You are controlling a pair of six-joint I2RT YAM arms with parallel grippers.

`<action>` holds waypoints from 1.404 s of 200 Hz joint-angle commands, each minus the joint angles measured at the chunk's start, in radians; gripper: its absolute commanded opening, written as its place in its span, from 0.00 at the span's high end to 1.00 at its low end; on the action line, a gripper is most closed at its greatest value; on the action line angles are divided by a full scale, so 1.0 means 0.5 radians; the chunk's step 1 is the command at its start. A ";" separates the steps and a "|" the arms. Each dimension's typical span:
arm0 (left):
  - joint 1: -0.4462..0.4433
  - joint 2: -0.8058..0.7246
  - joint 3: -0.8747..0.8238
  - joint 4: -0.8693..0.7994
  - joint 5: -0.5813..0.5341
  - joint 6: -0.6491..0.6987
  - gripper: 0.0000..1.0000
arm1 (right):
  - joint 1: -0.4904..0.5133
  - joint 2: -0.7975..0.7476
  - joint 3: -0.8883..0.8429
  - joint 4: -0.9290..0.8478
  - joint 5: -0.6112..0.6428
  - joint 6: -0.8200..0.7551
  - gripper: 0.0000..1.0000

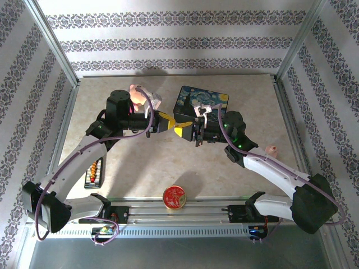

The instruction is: Unlock a padlock with a key

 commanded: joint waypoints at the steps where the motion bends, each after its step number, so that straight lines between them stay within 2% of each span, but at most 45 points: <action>1: 0.006 -0.046 -0.016 0.103 -0.050 -0.029 1.00 | 0.014 -0.048 0.007 0.068 0.006 -0.040 1.00; 9: 0.007 -0.049 -0.017 0.114 -0.068 -0.040 1.00 | 0.011 -0.056 -0.002 0.070 0.022 -0.036 1.00; 17: 0.005 -0.055 -0.020 0.126 -0.084 -0.053 0.91 | 0.008 -0.066 -0.011 0.067 0.044 -0.036 1.00; 25: 0.007 -0.064 -0.026 0.135 -0.125 -0.077 0.79 | 0.000 -0.077 -0.023 0.066 0.069 -0.033 1.00; 41: 0.008 -0.085 -0.033 0.146 -0.261 -0.127 0.47 | -0.012 -0.107 -0.050 0.056 0.119 -0.028 1.00; 49: 0.008 -0.098 -0.035 0.150 -0.349 -0.155 0.37 | -0.024 -0.128 -0.064 0.041 0.154 -0.019 1.00; 80: 0.008 -0.140 -0.049 0.150 -0.708 -0.252 0.07 | -0.104 -0.211 -0.123 -0.076 0.339 0.067 1.00; 93: 0.008 -0.143 -0.045 0.130 -0.862 -0.281 0.00 | -0.163 -0.237 -0.143 -0.150 0.427 0.134 1.00; 123: 0.008 -0.107 -0.023 0.055 -1.155 -0.318 0.01 | -0.283 -0.289 -0.180 -0.296 0.559 0.269 1.00; 160: 0.009 -0.026 -0.047 0.084 -1.438 -0.403 0.01 | -0.479 -0.336 -0.132 -0.787 0.744 0.355 1.00; 197: 0.007 0.182 -0.012 0.166 -1.384 -0.471 0.01 | -0.791 -0.351 -0.192 -0.983 0.762 0.492 1.00; 215: 0.008 0.321 0.017 0.260 -1.333 -0.509 0.01 | -0.937 -0.328 -0.169 -1.140 0.837 0.441 1.00; 238: 0.009 0.553 0.127 0.278 -1.342 -0.504 0.01 | -1.001 -0.238 -0.050 -1.395 1.044 0.253 1.00; 281: 0.006 1.027 0.373 0.338 -1.312 -0.496 0.01 | -1.110 0.140 0.144 -1.447 1.158 0.106 1.00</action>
